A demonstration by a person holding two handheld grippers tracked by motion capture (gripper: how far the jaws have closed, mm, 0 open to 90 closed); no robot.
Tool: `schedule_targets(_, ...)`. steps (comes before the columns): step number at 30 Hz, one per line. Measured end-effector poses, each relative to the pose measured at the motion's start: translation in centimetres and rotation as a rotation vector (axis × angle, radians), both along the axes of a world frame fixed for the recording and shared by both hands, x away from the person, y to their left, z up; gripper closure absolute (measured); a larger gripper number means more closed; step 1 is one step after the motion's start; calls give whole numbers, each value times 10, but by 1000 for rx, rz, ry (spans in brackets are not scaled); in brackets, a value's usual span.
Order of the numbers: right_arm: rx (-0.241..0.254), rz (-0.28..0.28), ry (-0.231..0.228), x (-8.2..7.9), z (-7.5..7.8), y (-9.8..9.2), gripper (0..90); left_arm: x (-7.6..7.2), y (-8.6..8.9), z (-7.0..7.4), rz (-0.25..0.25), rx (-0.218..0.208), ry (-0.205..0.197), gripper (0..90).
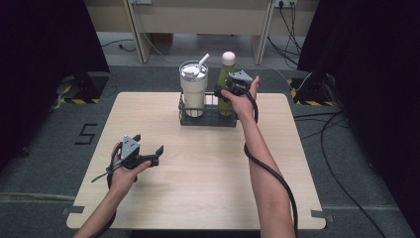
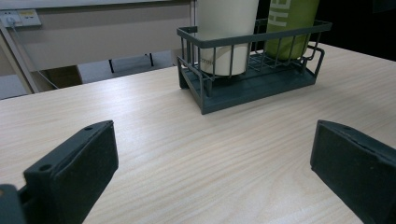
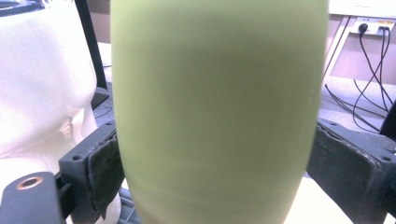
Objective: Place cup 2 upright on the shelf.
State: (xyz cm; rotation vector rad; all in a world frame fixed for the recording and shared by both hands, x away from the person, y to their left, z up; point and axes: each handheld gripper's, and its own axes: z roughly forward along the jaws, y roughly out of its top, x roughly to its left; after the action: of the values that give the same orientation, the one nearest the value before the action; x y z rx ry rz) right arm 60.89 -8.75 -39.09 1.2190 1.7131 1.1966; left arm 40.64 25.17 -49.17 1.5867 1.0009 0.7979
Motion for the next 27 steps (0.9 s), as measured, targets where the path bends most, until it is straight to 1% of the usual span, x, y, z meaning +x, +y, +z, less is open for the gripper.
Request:
schedule_targets(6, 0, 9, -4, -6, 0, -2, 99, 0, 1, 0, 2, 1, 1, 2)
schedule_targets(8, -8, 14, -5, -7, 0, -2, 96, 0, 1, 0, 3, 2, 0, 2)
schedule_targets(17, -6, 12, -15, -16, 1, -6, 88, 0, 1, 1, 6, 3, -2, 2)
schedule_targets(25, -8, 12, -27, -26, 1, -11, 83, 0, 2, 1, 10, 3, -3, 1)
schedule_targets(27, -1, 9, -25, -29, 1, -11, 83, 0, 2, 1, 10, 4, -2, 2)
